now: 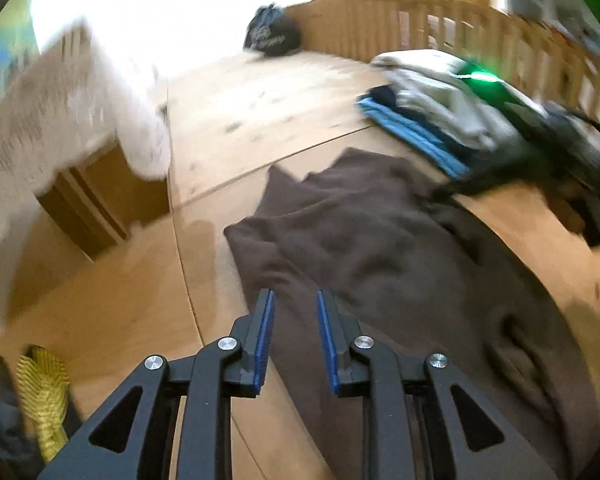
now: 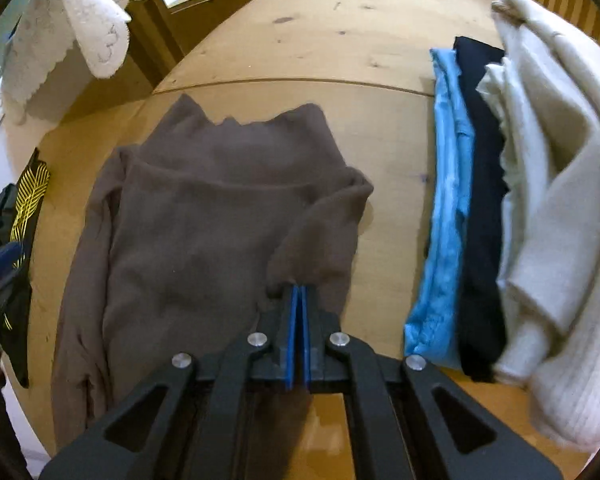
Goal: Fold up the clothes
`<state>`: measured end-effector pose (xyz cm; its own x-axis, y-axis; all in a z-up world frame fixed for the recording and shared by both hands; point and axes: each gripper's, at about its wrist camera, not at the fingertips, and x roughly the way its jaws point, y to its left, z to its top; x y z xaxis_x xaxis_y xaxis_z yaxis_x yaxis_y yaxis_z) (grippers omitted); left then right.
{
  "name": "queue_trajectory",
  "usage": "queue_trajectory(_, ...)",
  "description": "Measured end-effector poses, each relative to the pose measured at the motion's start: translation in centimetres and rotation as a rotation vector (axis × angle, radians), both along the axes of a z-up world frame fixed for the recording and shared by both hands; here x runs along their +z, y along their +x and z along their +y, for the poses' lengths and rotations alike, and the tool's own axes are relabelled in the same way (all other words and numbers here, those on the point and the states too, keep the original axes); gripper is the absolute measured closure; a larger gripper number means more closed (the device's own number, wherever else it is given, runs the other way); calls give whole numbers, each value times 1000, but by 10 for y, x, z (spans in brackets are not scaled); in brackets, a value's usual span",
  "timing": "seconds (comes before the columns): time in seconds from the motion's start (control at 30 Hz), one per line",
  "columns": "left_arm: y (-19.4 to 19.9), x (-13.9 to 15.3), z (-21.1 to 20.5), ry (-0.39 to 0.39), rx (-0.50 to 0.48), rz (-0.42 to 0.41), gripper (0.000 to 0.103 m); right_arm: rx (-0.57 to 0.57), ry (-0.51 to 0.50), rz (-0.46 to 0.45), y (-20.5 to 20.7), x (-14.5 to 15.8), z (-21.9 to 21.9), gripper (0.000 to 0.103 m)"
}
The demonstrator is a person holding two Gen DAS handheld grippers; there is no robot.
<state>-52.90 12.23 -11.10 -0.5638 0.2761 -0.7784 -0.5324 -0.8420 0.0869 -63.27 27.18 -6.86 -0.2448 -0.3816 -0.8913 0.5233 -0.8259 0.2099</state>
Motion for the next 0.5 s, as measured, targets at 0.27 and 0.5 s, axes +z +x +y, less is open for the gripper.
queue_trajectory(0.27, -51, -34, 9, -20, 27, -43, 79, -6, 94, 38, -1, -22, -20, 100)
queue_trajectory(0.5, -86, -61, 23, -62, 37, -63, 77, -25, 40, 48, 0, -17, -9, 98)
